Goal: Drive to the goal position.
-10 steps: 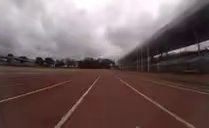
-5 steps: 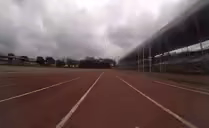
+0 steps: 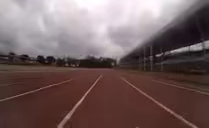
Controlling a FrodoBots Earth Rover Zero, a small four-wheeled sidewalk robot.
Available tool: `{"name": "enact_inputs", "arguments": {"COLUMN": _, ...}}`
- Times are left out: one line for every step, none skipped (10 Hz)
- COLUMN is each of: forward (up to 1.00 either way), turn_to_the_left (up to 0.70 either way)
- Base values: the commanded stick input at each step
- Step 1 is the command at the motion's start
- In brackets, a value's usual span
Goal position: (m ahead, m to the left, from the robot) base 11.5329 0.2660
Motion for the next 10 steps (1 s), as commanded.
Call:
{"name": "enact_inputs", "arguments": {"forward": 0.70, "turn_to_the_left": 0.00}}
{"name": "enact_inputs", "arguments": {"forward": 0.70, "turn_to_the_left": 0.00}}
{"name": "enact_inputs", "arguments": {"forward": 0.70, "turn_to_the_left": 0.00}}
{"name": "enact_inputs", "arguments": {"forward": 0.70, "turn_to_the_left": 0.00}}
{"name": "enact_inputs", "arguments": {"forward": 0.70, "turn_to_the_left": 0.00}}
{"name": "enact_inputs", "arguments": {"forward": 0.70, "turn_to_the_left": 0.00}}
{"name": "enact_inputs", "arguments": {"forward": 0.70, "turn_to_the_left": 0.00}}
{"name": "enact_inputs", "arguments": {"forward": 0.70, "turn_to_the_left": 0.00}}
{"name": "enact_inputs", "arguments": {"forward": 0.70, "turn_to_the_left": 0.00}}
{"name": "enact_inputs", "arguments": {"forward": 0.70, "turn_to_the_left": 0.00}}
